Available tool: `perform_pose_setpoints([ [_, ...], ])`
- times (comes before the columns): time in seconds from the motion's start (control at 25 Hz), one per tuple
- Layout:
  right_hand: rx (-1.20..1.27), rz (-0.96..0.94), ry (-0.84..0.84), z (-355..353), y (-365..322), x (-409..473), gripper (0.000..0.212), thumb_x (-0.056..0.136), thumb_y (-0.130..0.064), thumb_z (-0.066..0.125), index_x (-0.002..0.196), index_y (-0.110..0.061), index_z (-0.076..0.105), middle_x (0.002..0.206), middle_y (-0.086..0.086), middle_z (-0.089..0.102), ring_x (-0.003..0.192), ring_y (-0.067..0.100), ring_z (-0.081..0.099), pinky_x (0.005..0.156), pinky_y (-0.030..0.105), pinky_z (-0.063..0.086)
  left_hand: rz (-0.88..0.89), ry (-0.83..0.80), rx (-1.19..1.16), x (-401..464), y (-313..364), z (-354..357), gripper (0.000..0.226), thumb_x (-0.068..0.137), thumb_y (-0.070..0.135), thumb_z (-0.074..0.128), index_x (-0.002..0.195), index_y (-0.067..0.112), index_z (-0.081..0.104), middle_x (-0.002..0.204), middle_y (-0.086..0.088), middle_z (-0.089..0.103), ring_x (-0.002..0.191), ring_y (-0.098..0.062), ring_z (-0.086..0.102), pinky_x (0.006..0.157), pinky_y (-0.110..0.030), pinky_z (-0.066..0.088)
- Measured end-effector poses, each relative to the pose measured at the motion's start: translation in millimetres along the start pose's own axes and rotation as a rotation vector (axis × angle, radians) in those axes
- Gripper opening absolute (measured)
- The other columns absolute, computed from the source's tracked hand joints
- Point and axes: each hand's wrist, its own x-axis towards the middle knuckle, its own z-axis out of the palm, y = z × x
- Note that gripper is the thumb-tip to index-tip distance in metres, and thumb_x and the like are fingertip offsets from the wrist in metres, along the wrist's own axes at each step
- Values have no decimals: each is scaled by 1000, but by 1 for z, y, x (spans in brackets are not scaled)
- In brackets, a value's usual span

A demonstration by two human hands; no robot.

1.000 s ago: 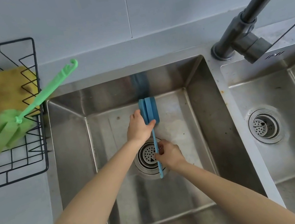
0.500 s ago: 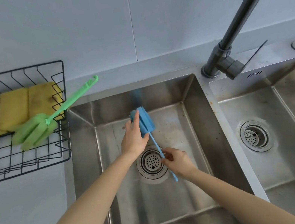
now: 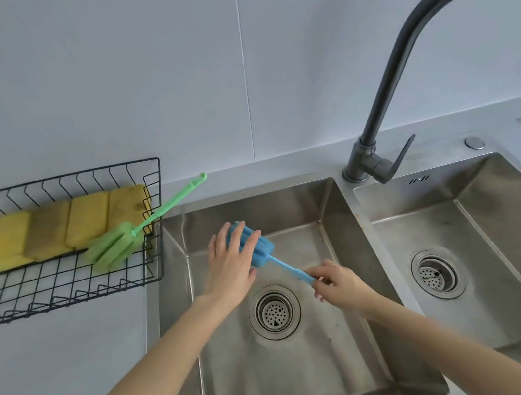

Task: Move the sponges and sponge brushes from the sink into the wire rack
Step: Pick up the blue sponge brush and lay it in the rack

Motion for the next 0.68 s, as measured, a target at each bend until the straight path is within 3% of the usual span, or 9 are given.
perform_pose_setpoints([
  [0.12,-6,-48,-13,-20,-8,-9,32,90,-8,43,113,-14,65,75,-13,45,64,4,54,86,30,49,68,91,96,-9,-9,-21,67,44,23,89,107,22,64,107,-9,69,104,-31,59,85,-53,52],
  [0.24,52,-96,-8,-37,-20,-19,27,89,-12,50,101,-27,68,78,-7,59,71,12,60,84,36,53,106,175,86,-19,-17,-44,57,48,23,87,101,22,66,100,-7,69,93,-28,65,86,-50,51],
  [0.36,205,-140,28,-52,-34,-23,26,88,-13,57,85,-38,63,74,-4,65,69,12,59,73,27,53,58,218,45,-25,-26,-64,54,51,21,85,102,19,66,100,-9,69,89,-31,67,83,-49,52],
  [0.48,450,-151,66,-68,-50,-26,16,92,-10,53,96,-21,64,80,-4,63,67,7,61,61,13,53,4,236,-5,-32,-37,-82,51,55,20,84,103,16,65,100,-11,68,91,-34,65,82,-48,52],
  [0.68,795,-171,78,-79,-78,-24,13,92,-3,51,95,-10,62,85,4,62,57,0,68,61,9,56,-96,277,-111,-45,-57,-97,45,68,18,77,110,13,61,107,-13,64,99,-36,59,84,-46,48],
])
